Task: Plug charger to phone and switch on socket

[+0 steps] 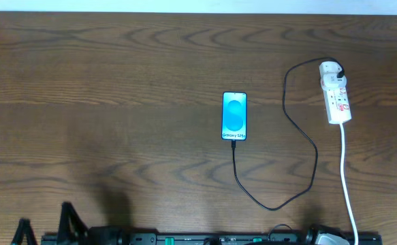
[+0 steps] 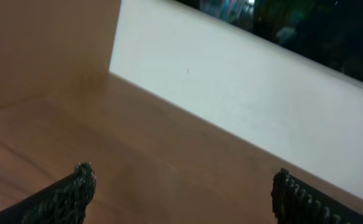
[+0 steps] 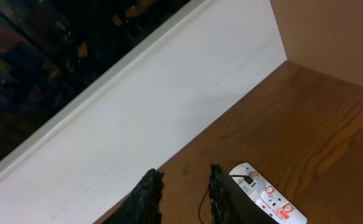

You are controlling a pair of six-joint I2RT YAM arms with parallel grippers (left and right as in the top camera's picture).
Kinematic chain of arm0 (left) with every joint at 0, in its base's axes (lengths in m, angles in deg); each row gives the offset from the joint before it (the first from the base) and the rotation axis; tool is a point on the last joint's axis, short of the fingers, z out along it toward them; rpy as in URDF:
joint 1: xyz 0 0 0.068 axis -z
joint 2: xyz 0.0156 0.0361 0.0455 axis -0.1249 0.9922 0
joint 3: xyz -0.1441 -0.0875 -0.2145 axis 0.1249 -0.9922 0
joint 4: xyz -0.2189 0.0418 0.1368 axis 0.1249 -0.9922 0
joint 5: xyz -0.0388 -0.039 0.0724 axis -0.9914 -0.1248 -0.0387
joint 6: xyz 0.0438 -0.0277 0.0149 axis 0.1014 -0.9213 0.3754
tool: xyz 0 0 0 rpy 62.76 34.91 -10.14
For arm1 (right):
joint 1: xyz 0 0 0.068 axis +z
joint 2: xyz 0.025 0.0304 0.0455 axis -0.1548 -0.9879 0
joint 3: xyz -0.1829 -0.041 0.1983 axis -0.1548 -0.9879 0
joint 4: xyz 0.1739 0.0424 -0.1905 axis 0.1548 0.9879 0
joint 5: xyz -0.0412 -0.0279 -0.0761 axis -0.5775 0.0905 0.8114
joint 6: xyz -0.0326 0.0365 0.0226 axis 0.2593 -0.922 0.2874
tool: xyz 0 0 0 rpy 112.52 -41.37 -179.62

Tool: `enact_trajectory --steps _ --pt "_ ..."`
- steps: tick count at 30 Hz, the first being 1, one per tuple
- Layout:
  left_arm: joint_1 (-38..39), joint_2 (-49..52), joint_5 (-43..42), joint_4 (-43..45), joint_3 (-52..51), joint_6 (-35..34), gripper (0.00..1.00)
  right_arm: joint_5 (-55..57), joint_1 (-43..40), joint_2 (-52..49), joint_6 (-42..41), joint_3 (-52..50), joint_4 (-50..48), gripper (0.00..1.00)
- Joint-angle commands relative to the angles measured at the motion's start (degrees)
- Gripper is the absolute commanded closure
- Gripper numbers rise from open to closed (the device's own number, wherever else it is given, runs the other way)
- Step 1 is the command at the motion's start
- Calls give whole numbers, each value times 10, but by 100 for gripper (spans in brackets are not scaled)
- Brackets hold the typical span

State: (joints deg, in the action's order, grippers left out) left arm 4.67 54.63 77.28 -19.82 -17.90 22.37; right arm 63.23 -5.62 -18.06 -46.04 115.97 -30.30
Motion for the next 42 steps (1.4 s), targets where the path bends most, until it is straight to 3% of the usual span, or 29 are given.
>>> enact_trajectory --steps 1,6,9,20,24,39,42 --pt "1 -1 2 68 -95 -56 8 -3 0 2 6 -3 -2 73" --pt "1 -1 2 177 -252 -127 8 -3 0 12 6 -3 -4 69" --pt "1 -1 2 268 -348 -129 8 -2 0 20 6 -3 -4 69" --pt "1 -1 2 454 -512 -135 8 -2 0 72 6 -3 -4 67" --pt "1 -1 2 547 -583 -166 8 26 23 100 6 -3 -3 66" --pt "1 26 1 579 -606 -161 7 76 83 118 6 -3 -3 63" --pt "1 26 -67 579 -606 -17 7 78 83 118 6 -3 -3 63"
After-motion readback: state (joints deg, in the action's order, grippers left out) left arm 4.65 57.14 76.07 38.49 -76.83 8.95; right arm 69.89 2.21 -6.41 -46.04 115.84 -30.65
